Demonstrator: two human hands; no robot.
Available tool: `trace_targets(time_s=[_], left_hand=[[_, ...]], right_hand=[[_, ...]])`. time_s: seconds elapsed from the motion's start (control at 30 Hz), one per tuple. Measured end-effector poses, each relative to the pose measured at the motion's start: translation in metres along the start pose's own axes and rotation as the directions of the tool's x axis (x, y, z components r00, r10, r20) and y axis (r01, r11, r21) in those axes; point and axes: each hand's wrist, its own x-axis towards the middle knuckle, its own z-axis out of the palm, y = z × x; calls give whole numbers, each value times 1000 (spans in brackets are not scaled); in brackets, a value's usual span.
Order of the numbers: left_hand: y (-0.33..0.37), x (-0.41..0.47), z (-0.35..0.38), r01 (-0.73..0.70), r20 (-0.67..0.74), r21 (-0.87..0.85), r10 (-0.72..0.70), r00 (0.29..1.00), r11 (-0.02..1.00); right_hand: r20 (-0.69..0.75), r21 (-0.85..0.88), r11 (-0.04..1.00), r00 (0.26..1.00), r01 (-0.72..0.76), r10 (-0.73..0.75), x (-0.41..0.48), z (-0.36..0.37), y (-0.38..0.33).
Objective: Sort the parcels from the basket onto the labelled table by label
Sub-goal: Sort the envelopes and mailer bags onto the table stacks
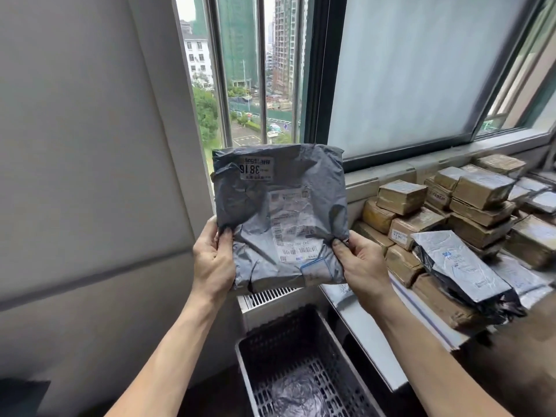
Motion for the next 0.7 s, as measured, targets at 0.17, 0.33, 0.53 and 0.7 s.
trace_targets(time_s=[0.17,0.33,0.53,0.7], left_hand=[[-15,-7,9,276,57,-100,-271,961,956],[-2,-36,51,640,515,-60,-526,677,766],[5,-85,135,520,587,104,-474,656,848],[-9,-134,222,438,487,141,-448,750,888]], right_hand=[[-170,-233,971,981,55,-96,-18,-8,17],[-263,-487,866,925,117,-273,-36,-64,18],[-287,-538,833,900,133,-329,-42,-156,33],[-296,-550,822,885,150,-359,-42,-250,46]])
